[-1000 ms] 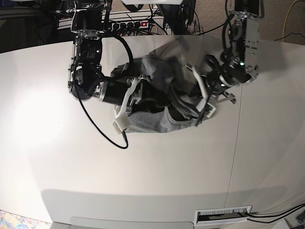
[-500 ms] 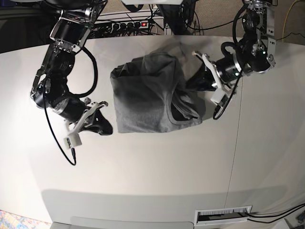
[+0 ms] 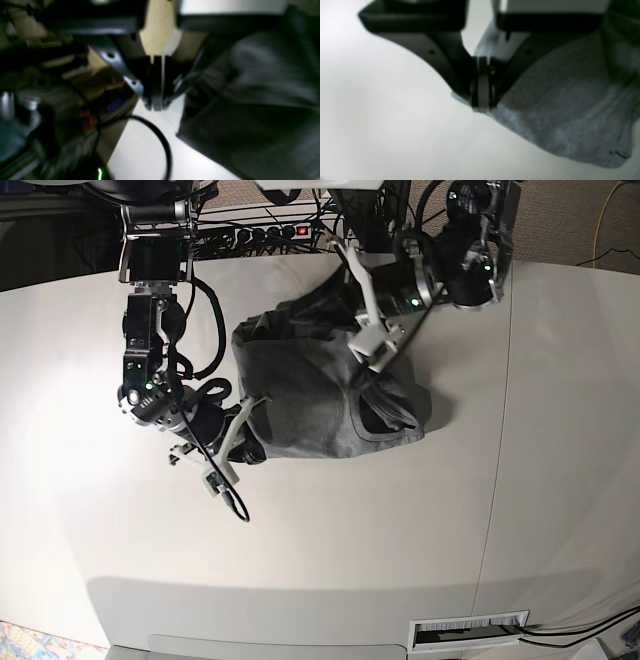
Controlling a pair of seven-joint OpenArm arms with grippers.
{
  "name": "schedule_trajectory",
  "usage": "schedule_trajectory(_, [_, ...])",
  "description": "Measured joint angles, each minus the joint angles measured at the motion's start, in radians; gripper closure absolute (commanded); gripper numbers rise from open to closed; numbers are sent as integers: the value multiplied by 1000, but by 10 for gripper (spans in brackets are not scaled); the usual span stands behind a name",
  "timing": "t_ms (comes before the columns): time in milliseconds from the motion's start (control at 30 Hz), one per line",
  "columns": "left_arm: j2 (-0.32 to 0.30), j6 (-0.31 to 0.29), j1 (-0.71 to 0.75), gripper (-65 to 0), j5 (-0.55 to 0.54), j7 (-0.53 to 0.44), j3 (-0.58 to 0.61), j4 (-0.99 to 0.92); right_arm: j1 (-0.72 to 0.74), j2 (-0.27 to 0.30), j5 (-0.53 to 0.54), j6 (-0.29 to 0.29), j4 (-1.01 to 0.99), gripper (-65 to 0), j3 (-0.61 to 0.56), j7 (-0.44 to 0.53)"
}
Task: Fold the T-shirt properly
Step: 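Release the right gripper and press the bundle with the left gripper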
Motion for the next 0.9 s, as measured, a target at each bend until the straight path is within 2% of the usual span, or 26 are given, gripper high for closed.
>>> schedule_trajectory(133, [-1,-1,3,0,274,-129,57,-19,28,0,10,0,-14,0,-16,2])
schedule_trajectory(200, [-1,0,4,0,375,-195,65,-55,27,0,10,-3,-14,0,-16,-11])
schedule_trajectory(267, [-1,4,5,0,452,-248,64,-94,25,0,9,-3,-14,0,-16,-64])
schedule_trajectory(367, [-3,30,4,0,505,-297,64,-152,25,0,8,-3,-14,0,-16,-89])
schedule_trajectory(467, [-11,27,5,0,561,-323,66,-209,25,0,8,-3,-14,0,-16,-112])
schedule_trajectory(600, [-74,30,2,0,610,-369,66,-228,8,0,-2,-3,-14,0,-16,-167])
schedule_trajectory(767, [-168,113,0,0,658,-448,67,-221,-56,40,9,-3,-14,0,-18,-167])
schedule_trajectory(900, [-227,231,-2,0,733,-521,66,-221,-81,72,135,-2,-13,0,-17,-233])
